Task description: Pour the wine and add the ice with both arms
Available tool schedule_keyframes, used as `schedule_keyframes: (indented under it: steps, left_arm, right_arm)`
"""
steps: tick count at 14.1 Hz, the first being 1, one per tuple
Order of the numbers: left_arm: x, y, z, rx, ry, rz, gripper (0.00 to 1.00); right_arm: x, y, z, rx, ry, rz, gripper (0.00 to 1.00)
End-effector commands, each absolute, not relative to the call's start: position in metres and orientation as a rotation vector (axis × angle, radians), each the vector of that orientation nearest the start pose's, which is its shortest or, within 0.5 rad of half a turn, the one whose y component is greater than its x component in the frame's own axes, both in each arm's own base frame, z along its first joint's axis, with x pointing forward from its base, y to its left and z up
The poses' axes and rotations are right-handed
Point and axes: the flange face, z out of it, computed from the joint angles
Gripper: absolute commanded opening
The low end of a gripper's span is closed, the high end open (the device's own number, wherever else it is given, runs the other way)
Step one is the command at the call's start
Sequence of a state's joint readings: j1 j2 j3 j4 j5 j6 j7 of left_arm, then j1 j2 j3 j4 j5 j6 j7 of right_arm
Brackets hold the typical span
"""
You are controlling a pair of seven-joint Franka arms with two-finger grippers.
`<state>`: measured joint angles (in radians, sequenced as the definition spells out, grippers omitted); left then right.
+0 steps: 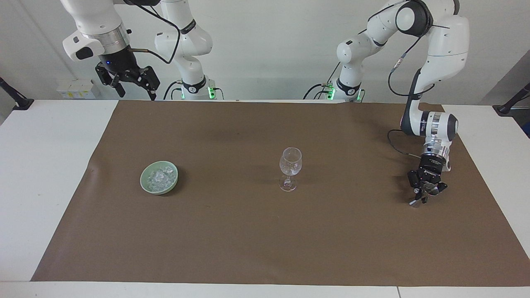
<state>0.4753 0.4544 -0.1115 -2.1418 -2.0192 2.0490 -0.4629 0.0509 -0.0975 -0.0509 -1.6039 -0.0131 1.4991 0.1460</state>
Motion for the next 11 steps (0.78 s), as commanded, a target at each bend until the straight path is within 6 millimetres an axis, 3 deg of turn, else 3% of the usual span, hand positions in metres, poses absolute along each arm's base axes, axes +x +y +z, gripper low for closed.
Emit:
schedule_keyframes:
  steps: [1,6,11]
  left_arm:
    - [0.553,0.155,0.201,0.497,1.672,-0.403,0.10]
    - [0.555,0.156,0.204,0.498,1.668,-0.398,0.00]
    - [0.558,0.153,0.212,0.496,1.680,-0.387,0.00]
  right_arm:
    - [0.509,-0.003,0.655,-3.123,0.205,0.018,1.00]
    - [0.509,-0.003,0.655,-3.123,0.205,0.021,1.00]
    - [0.509,-0.003,0.655,-3.123,0.205,0.018,1.00]
